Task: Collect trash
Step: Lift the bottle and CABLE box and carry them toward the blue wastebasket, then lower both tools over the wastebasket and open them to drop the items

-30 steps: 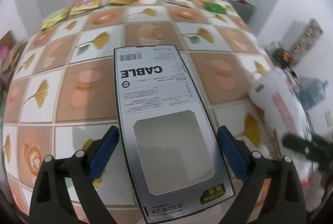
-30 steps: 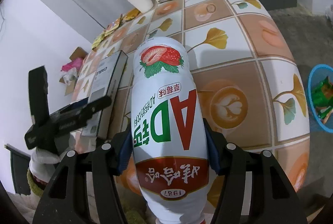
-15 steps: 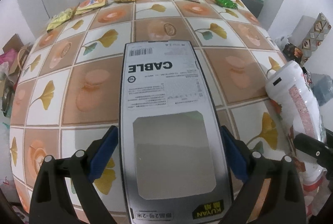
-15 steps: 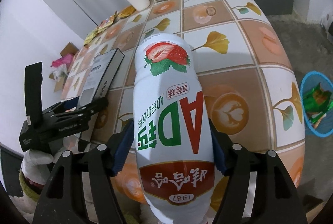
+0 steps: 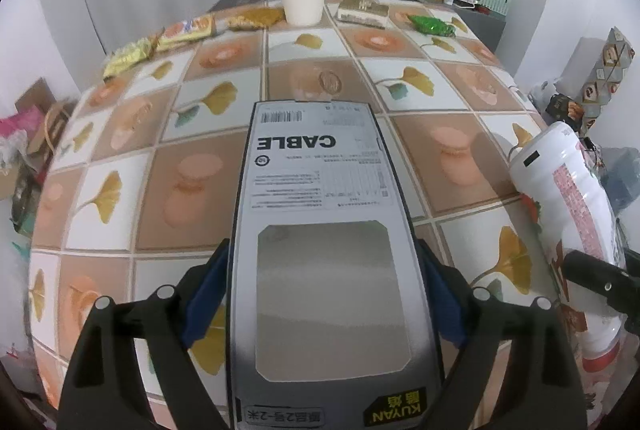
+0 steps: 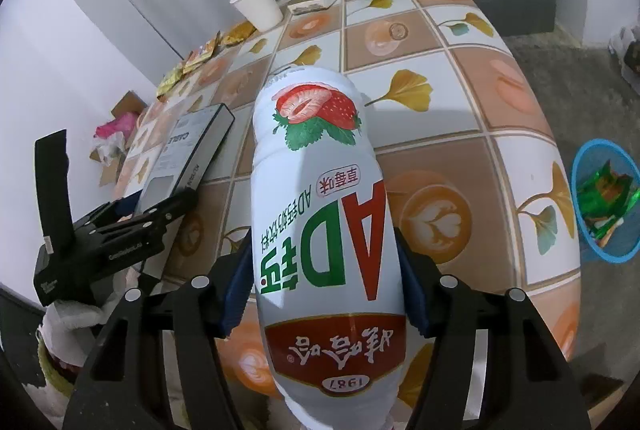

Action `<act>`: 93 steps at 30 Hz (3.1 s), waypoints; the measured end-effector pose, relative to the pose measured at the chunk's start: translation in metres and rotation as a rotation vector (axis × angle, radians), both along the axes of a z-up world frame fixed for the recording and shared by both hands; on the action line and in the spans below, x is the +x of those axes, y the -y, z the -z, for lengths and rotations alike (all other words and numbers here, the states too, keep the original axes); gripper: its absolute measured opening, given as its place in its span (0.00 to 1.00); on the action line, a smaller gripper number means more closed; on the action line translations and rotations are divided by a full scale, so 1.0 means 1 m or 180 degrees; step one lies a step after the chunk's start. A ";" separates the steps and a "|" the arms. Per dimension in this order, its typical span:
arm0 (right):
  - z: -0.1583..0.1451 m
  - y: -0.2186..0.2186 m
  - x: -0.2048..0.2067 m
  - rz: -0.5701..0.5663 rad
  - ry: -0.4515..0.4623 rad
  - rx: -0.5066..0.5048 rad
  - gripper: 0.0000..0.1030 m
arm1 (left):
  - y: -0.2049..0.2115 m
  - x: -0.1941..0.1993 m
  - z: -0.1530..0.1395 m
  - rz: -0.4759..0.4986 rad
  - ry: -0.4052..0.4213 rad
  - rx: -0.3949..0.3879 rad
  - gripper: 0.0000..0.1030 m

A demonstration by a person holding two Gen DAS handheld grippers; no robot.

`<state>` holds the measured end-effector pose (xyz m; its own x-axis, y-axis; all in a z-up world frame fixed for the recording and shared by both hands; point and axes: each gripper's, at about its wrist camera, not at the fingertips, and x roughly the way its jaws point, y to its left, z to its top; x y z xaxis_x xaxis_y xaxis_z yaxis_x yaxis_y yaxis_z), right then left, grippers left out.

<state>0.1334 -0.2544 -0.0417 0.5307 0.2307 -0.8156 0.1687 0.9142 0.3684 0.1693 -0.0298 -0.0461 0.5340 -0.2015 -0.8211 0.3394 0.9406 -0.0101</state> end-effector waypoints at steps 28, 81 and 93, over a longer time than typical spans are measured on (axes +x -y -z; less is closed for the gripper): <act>-0.016 -0.001 -0.008 -0.0001 0.0227 0.0119 0.55 | -0.007 -0.029 -0.041 -0.0075 0.0424 -0.0043 0.82; 0.082 0.327 -0.210 0.2959 0.0729 0.1679 0.55 | 0.464 -0.022 -0.003 0.2244 -0.0838 -0.0055 0.82; 0.193 0.421 -0.162 0.3707 0.0172 0.1787 0.69 | 0.582 0.021 0.093 0.1889 -0.1260 -0.0407 0.86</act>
<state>-0.0284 -0.6756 -0.2349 0.6785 -0.0849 -0.7297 0.7293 -0.0410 0.6829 0.1902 -0.6121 -0.1389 -0.0278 -0.4724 -0.8809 0.7406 0.5822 -0.3355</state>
